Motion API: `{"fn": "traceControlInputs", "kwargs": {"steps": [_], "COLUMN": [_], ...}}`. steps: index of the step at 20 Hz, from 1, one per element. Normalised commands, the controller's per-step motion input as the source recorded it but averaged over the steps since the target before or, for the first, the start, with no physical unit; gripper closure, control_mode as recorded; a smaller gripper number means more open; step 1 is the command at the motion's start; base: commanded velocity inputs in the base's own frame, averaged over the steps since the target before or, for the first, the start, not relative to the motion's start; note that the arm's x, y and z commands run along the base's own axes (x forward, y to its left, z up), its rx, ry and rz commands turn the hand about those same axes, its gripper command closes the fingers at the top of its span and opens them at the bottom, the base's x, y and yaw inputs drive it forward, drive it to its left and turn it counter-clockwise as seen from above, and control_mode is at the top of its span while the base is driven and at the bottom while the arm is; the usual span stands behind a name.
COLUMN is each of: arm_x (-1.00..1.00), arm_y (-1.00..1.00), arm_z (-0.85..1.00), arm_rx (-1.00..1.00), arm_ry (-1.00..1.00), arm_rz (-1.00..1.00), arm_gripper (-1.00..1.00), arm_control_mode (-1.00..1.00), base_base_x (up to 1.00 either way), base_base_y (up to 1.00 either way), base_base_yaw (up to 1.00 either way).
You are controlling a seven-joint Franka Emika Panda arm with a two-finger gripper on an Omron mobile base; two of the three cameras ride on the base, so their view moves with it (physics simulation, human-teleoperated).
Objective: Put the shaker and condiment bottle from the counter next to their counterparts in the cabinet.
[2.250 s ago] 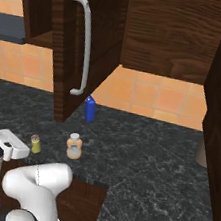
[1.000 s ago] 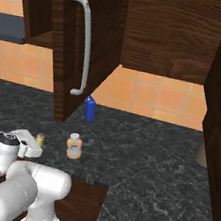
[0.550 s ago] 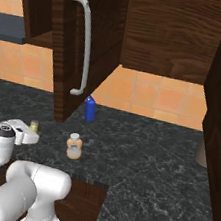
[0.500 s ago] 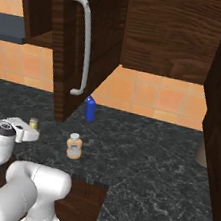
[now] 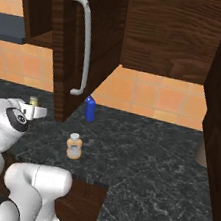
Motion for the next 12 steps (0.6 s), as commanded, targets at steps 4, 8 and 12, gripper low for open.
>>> {"fn": "traceControlInputs", "kwargs": {"steps": [4,8,12], "arm_x": [0.00,0.00,-0.14], "arm_y": [-0.10,0.00,0.00], "arm_z": [1.00,0.94,0.88], "arm_rx": [0.00,0.06,0.04], "arm_ry": [0.00,0.02,0.14], "arm_rz": [0.31,0.39,0.35], "arm_gripper": [1.00,1.00,1.00], "arm_control_mode": [-1.00,-1.00,-1.00], "base_base_x": [0.00,0.00,0.00], "base_base_y": [0.00,0.00,0.00], "base_base_yaw": [0.00,0.00,0.00]}}
